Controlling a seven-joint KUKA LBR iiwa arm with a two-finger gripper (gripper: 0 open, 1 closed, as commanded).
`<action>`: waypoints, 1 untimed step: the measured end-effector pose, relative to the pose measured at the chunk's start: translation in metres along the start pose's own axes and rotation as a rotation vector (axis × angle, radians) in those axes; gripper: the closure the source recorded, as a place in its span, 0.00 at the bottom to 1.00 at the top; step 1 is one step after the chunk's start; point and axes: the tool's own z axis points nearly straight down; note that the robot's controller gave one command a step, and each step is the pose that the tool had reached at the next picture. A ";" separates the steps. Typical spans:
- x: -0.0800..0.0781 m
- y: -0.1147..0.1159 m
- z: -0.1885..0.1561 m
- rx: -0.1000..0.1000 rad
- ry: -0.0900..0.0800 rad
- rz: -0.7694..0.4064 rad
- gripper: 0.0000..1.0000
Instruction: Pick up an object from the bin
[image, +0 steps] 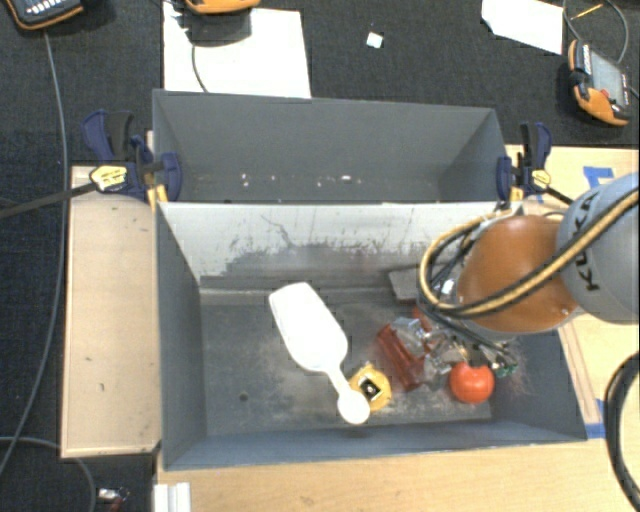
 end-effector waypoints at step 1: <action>0.000 0.000 0.000 0.000 0.000 0.000 1.00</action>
Offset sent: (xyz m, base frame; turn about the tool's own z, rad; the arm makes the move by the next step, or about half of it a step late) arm 0.0061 0.0100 -0.0168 -0.3739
